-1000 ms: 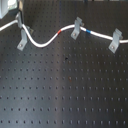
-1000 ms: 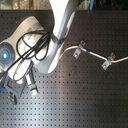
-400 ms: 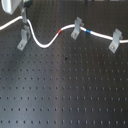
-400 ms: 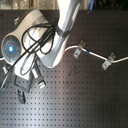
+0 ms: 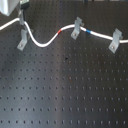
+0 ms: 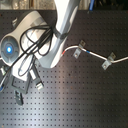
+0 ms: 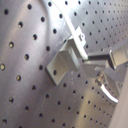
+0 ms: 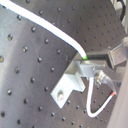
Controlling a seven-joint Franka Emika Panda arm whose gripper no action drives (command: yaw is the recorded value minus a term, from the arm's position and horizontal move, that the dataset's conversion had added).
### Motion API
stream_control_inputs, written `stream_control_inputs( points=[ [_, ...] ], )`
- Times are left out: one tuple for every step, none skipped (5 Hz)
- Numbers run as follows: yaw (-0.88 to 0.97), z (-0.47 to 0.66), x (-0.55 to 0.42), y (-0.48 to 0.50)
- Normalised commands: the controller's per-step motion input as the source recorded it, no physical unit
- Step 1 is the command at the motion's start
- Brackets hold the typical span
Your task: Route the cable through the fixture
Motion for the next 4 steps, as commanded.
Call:
stream_control_inputs(
  points=[
    [0.00,0.16,-0.256,0.151],
    [0.00,0.13,-0.248,0.084],
    [0.00,0.20,-0.162,0.139],
    [0.00,0.31,-0.125,0.208]
  ],
)
